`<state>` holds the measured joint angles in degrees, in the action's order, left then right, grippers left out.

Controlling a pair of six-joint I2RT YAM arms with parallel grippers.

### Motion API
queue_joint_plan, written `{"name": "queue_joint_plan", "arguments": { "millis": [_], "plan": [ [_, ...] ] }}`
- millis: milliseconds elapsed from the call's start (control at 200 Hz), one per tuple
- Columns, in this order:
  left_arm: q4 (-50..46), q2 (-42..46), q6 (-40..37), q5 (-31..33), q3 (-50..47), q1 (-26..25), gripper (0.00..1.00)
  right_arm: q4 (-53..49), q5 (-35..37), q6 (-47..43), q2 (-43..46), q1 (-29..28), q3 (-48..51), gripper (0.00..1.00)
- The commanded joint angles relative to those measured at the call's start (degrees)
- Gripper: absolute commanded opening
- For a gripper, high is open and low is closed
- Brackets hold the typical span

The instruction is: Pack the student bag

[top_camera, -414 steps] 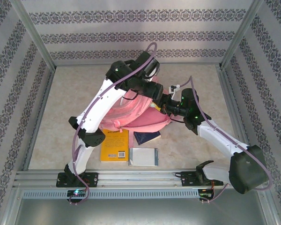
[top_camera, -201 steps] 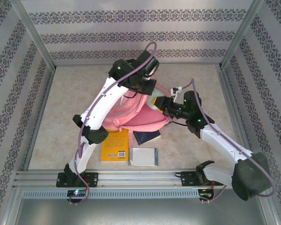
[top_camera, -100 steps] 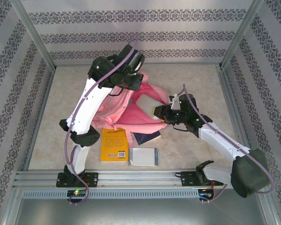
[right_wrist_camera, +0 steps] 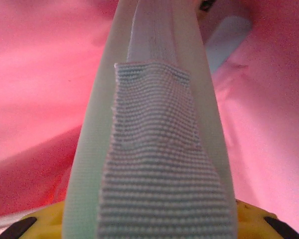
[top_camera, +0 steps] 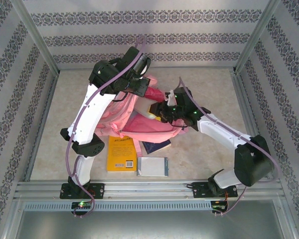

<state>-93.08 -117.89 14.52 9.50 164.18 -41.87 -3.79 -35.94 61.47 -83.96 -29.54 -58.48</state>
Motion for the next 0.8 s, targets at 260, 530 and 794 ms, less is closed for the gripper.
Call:
{"name": "queue_joint_plan", "arguments": {
  "millis": [260,530,794],
  "plan": [
    [0.4,2.0,-2.6,-2.0,3.2,0.3,0.00,2.1,7.0,16.0,-17.4,-0.5,-14.5,0.41],
    [1.2,1.2,-3.4,-3.0,3.8,0.3,0.00,15.5,8.3,26.0,-26.9,-1.7,-19.4,0.47],
    [1.0,-0.5,-2.7,0.2,4.1,0.7,0.00,3.9,8.9,14.3,-28.5,-0.7,-24.9,0.87]
  ]
}}
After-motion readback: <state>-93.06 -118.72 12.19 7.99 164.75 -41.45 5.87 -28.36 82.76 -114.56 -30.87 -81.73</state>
